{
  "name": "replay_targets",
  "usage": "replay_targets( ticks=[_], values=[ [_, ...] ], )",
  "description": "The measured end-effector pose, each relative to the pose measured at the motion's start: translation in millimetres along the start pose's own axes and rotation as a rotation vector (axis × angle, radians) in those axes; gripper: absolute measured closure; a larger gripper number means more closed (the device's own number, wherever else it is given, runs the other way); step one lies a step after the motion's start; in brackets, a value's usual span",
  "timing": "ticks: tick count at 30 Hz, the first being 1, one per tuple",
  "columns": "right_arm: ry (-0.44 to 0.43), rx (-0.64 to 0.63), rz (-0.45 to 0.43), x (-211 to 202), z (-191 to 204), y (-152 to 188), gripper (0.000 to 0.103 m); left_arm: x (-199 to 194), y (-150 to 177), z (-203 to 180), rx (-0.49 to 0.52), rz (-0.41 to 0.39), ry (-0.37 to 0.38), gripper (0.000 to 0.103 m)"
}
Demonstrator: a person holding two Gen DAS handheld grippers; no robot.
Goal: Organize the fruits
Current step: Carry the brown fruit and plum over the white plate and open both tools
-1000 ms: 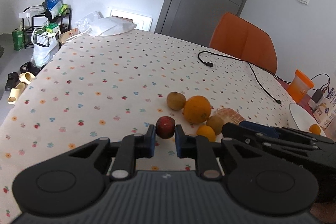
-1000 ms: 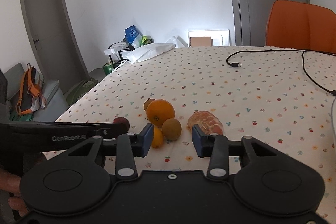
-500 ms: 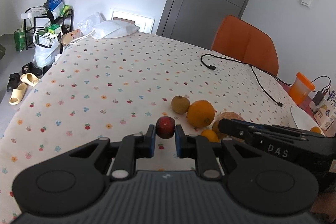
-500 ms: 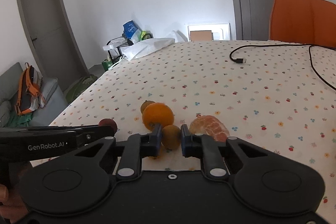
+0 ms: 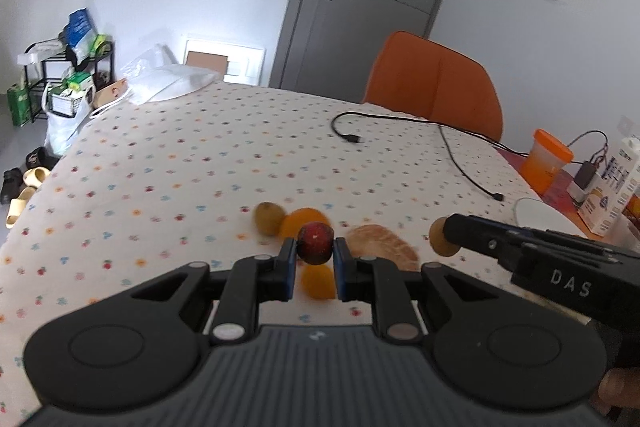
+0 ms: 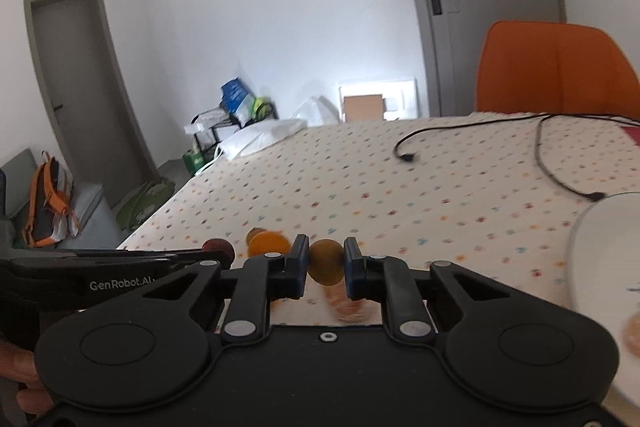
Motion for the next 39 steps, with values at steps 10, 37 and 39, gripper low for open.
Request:
replay_targets(
  ticks=[10,37,39],
  values=[
    [0.064,0.027,-0.053,-35,-32,-3,0.086,0,-1,-39,0.051,-0.008,0.042,0.086],
    [0.236,0.127,-0.125,-104,-121,15,0.086,20,1,-142,0.179,0.000,0.165,0.086],
    [0.246,0.137,-0.125,-106,-129,18,0.086,22,1,-149,0.188,0.003,0.172,0.086]
  ],
)
Point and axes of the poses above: each gripper's, at about its wrist camera, not at the fingertips, and x roughly the way its jaws point, z to its left, y to its underside, the point moved 9 cm from there along x, roughly the way its jaws point, and after that the axes turned 5 degrees about z, right-handed, at the moved point
